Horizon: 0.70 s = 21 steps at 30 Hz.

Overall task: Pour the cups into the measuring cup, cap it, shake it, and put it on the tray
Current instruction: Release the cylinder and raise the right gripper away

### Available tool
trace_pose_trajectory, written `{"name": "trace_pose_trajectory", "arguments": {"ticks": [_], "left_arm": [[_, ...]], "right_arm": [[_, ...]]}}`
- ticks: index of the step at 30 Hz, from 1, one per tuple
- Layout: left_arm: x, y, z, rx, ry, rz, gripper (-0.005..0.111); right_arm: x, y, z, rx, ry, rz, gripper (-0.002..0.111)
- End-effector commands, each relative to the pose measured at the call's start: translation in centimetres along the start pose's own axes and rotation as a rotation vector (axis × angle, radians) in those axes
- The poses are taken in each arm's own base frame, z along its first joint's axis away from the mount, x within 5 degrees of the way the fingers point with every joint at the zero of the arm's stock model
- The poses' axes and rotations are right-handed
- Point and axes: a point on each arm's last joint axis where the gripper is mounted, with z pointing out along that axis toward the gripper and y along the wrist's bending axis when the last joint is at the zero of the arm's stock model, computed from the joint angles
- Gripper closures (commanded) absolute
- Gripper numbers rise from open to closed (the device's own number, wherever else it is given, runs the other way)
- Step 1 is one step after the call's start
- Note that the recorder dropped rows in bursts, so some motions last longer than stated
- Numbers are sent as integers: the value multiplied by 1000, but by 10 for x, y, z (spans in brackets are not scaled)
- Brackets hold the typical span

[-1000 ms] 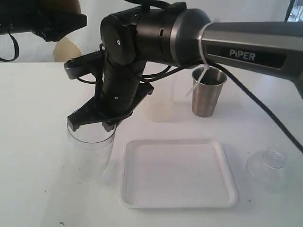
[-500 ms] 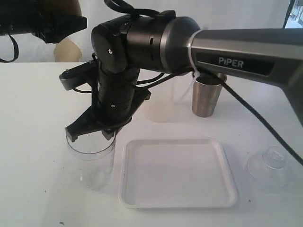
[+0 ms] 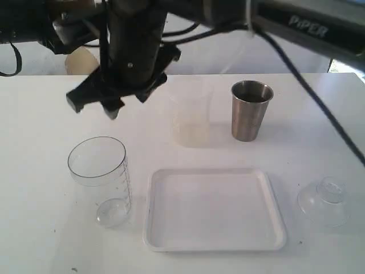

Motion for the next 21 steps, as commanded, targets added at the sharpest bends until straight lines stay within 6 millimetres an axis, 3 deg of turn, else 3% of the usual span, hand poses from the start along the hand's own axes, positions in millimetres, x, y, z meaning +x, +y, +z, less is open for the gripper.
{"name": "trace_pose_trajectory", "arguments": {"ticks": [1, 2, 4, 6, 7, 9, 14, 18, 21], "left_arm": [[-12, 0, -10, -38, 42, 68, 107], [-17, -4, -14, -28, 62, 111, 107], [-25, -10, -17, 8, 55, 143, 107], [-32, -17, -22, 48, 55, 154, 107], [-37, -22, -25, 75, 60, 142, 107], [-41, -27, -29, 96, 87, 125, 107], [-44, -34, -39, 54, 109, 77, 107], [-18, -40, -51, -4, 172, 81, 107], [-4, -42, -57, -44, 126, 66, 107]], "right_arm": [[-1, -14, -73, 75, -158, -8, 77], [2, -18, -97, 85, -208, -4, 93], [9, -20, -126, 83, -265, 3, 108], [17, -23, -155, 79, -327, 23, 108], [25, -25, -180, 69, -380, 36, 108], [36, -28, -205, 65, -434, 50, 108], [76, -34, -246, 63, -523, 70, 108], [115, -38, -268, 55, -660, 92, 108], [141, -39, -274, 47, -712, 109, 108]]}}
